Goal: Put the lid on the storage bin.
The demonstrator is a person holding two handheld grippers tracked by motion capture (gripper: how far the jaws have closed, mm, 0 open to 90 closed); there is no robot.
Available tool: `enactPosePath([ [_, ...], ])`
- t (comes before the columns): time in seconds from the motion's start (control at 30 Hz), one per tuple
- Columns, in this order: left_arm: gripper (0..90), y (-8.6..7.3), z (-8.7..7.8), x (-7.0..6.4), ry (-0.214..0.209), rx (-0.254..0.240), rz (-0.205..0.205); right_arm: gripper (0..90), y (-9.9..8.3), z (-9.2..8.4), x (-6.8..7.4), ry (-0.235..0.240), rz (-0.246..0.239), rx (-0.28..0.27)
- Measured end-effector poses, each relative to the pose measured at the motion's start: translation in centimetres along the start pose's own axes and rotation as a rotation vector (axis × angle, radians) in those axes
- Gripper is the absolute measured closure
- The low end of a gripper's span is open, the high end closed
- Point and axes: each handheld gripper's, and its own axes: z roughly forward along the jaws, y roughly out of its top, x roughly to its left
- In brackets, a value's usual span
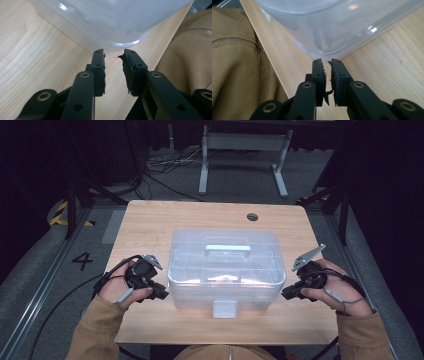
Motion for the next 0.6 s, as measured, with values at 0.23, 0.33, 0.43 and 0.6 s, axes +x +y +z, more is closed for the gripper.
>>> enactPosePath([
  [0.23,67.4,-1.0,-1.5,0.8,0.068,-0.145,-0.060,73.3,-0.3,-1.3,-1.0,-0.038,0.024,-0.079],
  [0.33,66.5,-1.4,-2.0,1.0,0.111,-0.223,-0.097,69.2,-0.4,-2.0,-1.7,-0.068,0.054,-0.144],
  [0.43,64.6,-1.6,-2.1,1.2,0.129,-0.251,-0.112,65.6,-0.4,-2.4,-2.2,-0.095,0.091,-0.199],
  [0.6,61.2,-2.1,-2.3,2.6,0.206,-0.348,-0.161,59.1,-0.7,-2.7,-3.5,-0.178,0.107,-0.310],
])
